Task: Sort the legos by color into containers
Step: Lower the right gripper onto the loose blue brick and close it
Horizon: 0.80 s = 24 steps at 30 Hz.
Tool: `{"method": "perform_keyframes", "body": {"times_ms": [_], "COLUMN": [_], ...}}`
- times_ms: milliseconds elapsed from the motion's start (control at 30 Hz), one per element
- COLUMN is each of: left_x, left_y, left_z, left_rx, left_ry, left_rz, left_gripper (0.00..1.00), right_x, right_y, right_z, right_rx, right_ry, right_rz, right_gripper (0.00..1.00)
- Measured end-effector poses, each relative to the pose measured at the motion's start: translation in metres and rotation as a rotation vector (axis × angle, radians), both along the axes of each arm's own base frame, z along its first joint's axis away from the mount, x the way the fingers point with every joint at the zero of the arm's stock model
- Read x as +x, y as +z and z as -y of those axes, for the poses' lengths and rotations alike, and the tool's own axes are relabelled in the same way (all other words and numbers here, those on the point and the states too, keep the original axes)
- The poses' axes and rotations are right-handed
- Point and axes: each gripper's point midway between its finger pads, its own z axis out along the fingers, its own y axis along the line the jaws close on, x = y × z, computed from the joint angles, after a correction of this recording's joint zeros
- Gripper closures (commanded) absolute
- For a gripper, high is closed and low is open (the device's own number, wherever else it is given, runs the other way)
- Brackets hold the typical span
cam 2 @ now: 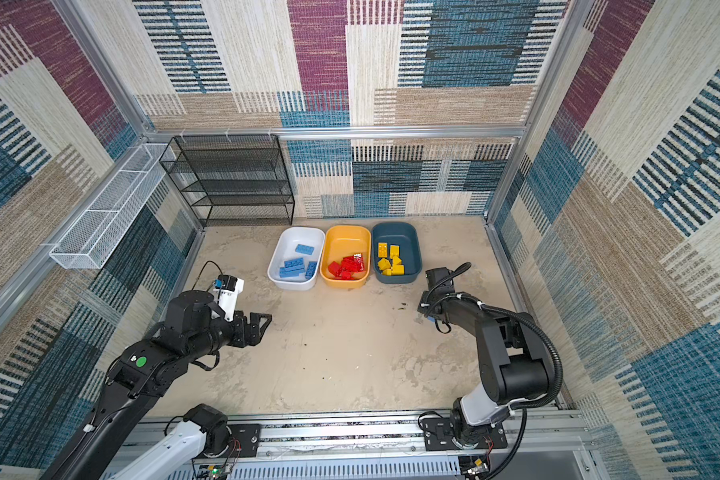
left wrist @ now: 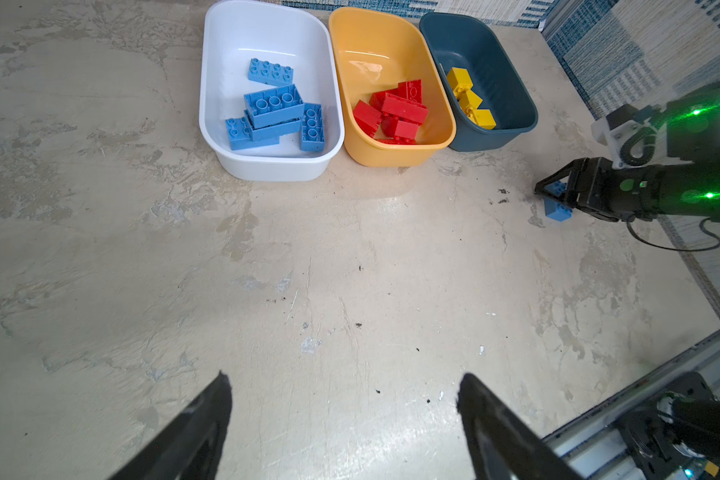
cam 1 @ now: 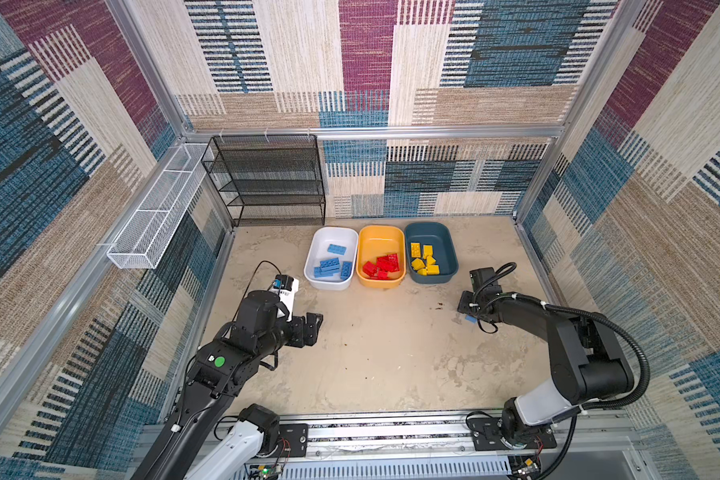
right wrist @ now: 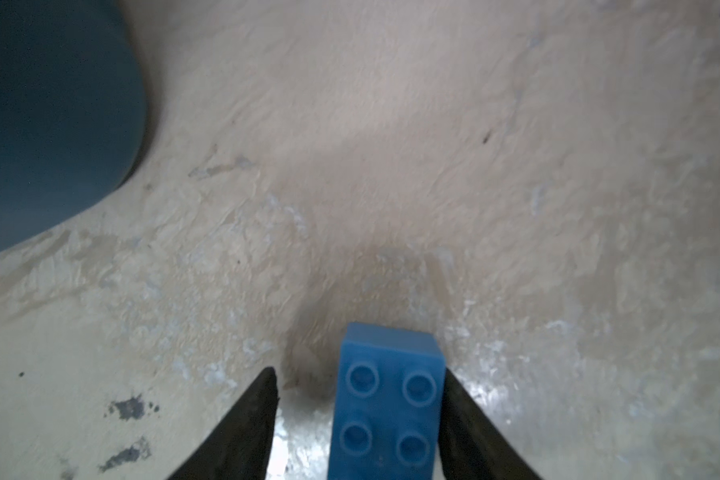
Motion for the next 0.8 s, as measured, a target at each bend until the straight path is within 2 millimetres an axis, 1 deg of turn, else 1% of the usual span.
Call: {"method": "perform_keyframes", "body": {"times_ms": [33, 133, 233, 300, 400, 433, 667, 733, 800], "left_x": [0.0, 0.0, 0.0, 0.0, 0.0, 0.0, 0.003, 0.003, 0.004], "left_y": [0.0, 0.0, 0.001, 0.001, 0.001, 0.001, -0.003, -0.003, -0.002], "left_z": [0.0, 0.0, 0.0, 0.0, -0.001, -0.001, -0.003, -0.004, -0.005], "left_rx": [0.0, 0.001, 0.001, 0.001, 0.003, 0.003, 0.024, 0.027, 0.031], "left_ry": [-0.001, 0.001, 0.001, 0.001, 0.0, 0.0, 0.017, 0.018, 0.024], "left_rz": [0.0, 0.003, 0.004, 0.004, 0.005, 0.005, -0.003, -0.001, 0.005], "left_gripper": [0.14, 0.14, 0.14, 0.14, 0.14, 0.14, 0.14, 0.14, 0.14], "right_x": [0.0, -0.001, -0.003, -0.004, -0.009, -0.01, -0.01, -0.009, -0.004], "right_y": [0.0, -0.001, -0.001, -0.001, -0.001, 0.0, 0.018, 0.027, 0.04], "right_z": [-0.001, -0.002, -0.002, -0.002, -0.002, -0.002, -0.009, -0.012, -0.016], "right_rx": [0.0, -0.004, -0.008, -0.009, -0.012, -0.012, -0.002, -0.002, 0.007], "right_ry": [0.004, 0.009, 0.009, 0.012, 0.019, 0.02, 0.058, 0.073, 0.087], "right_rz": [-0.003, -0.009, -0.016, -0.019, -0.03, -0.029, 0.01, 0.027, 0.061], "right_gripper": [0.44, 0.5, 0.52, 0.57, 0.7, 0.72, 0.72, 0.72, 0.71]}}
